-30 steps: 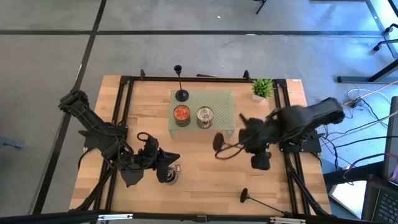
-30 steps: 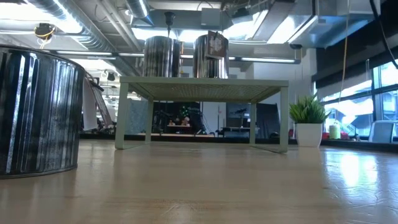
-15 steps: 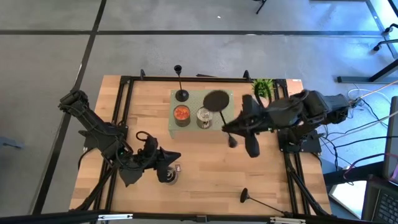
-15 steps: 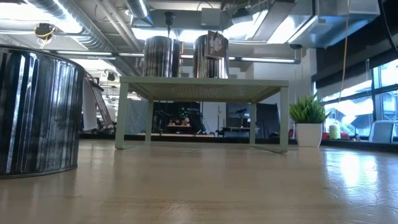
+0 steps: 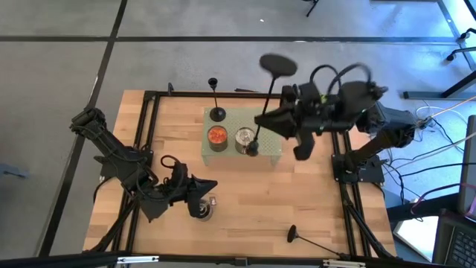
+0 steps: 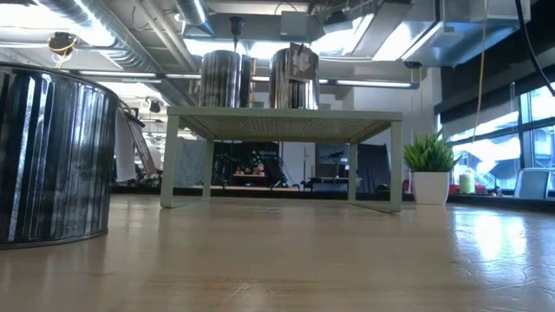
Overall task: Pick & Place candle stick holders
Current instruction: Put the top candle holder on the shelf aligned with the other candle holder
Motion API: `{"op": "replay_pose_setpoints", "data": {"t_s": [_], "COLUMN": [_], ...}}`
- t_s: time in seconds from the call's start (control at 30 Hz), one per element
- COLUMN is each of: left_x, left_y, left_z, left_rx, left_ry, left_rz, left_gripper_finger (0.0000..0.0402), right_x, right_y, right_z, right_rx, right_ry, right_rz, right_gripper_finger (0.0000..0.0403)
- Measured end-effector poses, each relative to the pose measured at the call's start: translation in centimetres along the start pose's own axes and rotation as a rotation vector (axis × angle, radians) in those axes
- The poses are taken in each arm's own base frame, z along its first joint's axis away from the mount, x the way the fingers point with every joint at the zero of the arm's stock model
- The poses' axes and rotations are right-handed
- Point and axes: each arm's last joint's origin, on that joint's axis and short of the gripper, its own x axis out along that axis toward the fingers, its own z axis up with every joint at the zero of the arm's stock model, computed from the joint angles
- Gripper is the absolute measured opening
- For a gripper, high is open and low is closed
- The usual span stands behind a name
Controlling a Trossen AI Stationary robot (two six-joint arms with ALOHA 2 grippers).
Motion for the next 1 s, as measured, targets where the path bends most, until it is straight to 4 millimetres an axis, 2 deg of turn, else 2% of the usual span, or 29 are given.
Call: {"op": "replay_pose_setpoints", "data": {"t_s": [0.1,0.27,0.5,0.73,0.87,1.0], "left_x": [0.0,0.0,0.3,1.2,2.3,3.2], "left_y": [-0.3,-0.6,-1.2,-1.6,-1.6,-1.5], "left_z": [0.2,0.4,1.0,2.0,2.8,3.8], "left_rx": [-0.005,-0.057,-0.297,-0.5,-0.61,-0.69], "left_ry": [-0.013,-0.038,-0.041,-0.02,0.061,0.242], "left_rz": [-0.016,-0.03,-0.08,-0.151,-0.212,-0.291], "left_gripper_finger": [0.0002,0.0002,0.0002,0.0002,0.0002,0.0002], "right_x": [0.0,0.0,0.3,3.1,5.4,7.4], "right_y": [-0.4,-0.8,0.1,0.8,1.1,1.7], "right_z": [1.3,2.6,1.9,-1.4,-4.9,-8.7], "right_rx": [-0.041,-0.254,-0.896,-1.487,-1.758,-1.995], "right_ry": [-0.104,-0.209,-0.217,-0.01,0.233,0.476], "right_rz": [0.04,0.06,-0.028,-0.243,-0.313,-0.349], "right_gripper_finger": [0.0016,0.0016,0.0016,0.0016,0.0016,0.0016]}}
